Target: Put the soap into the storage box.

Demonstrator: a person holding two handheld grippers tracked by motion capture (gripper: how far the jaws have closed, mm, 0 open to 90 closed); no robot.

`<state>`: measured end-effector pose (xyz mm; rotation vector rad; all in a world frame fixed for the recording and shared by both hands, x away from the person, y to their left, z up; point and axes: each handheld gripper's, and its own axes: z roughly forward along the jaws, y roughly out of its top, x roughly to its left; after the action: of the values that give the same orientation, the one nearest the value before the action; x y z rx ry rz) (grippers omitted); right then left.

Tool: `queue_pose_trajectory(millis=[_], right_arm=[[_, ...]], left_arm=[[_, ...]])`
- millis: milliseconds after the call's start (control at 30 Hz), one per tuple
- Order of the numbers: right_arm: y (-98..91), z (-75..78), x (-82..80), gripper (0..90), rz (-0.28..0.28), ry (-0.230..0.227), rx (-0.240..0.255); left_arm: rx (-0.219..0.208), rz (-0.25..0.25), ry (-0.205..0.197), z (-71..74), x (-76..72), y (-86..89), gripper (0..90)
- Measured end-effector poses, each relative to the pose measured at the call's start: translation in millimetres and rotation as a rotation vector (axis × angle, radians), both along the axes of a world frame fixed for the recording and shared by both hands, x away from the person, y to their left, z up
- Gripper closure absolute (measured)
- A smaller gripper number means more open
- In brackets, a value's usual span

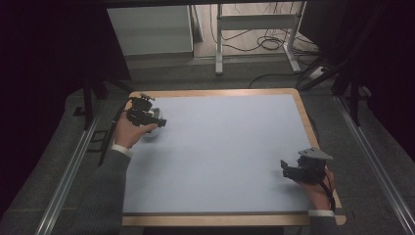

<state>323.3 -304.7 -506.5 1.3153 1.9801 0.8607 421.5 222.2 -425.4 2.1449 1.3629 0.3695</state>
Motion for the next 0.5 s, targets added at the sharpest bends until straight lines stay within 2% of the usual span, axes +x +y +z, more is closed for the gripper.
queue_pose_trajectory(millis=[233, 367, 433, 467, 500], right_arm=[[0.2, 0.8, -0.8, 8.2, 0.0, -0.003, 0.002], [0.1, 0.5, -0.5, 8.2, 0.0, -0.003, 0.0], [0.4, 0.7, -0.7, 8.2, -0.002, -0.003, 0.001], [0.3, 1.0, -0.9, 8.2, -0.001, -0.004, 0.001], [0.3, 1.0, -0.9, 8.2, -0.001, -0.004, 0.001]], left_arm=[[-0.005, -0.061, -0.006, -14.4, -20.7, -4.4, 30.1], [-0.015, -0.106, -0.005, -30.7, -34.0, -10.0, 27.6], [-0.013, -0.123, 0.007, -38.5, -38.9, -13.1, 26.5], [-0.025, -0.141, 0.028, -48.4, -45.4, -16.8, 26.1], [-0.025, -0.141, 0.028, -48.4, -45.4, -16.8, 26.1]])
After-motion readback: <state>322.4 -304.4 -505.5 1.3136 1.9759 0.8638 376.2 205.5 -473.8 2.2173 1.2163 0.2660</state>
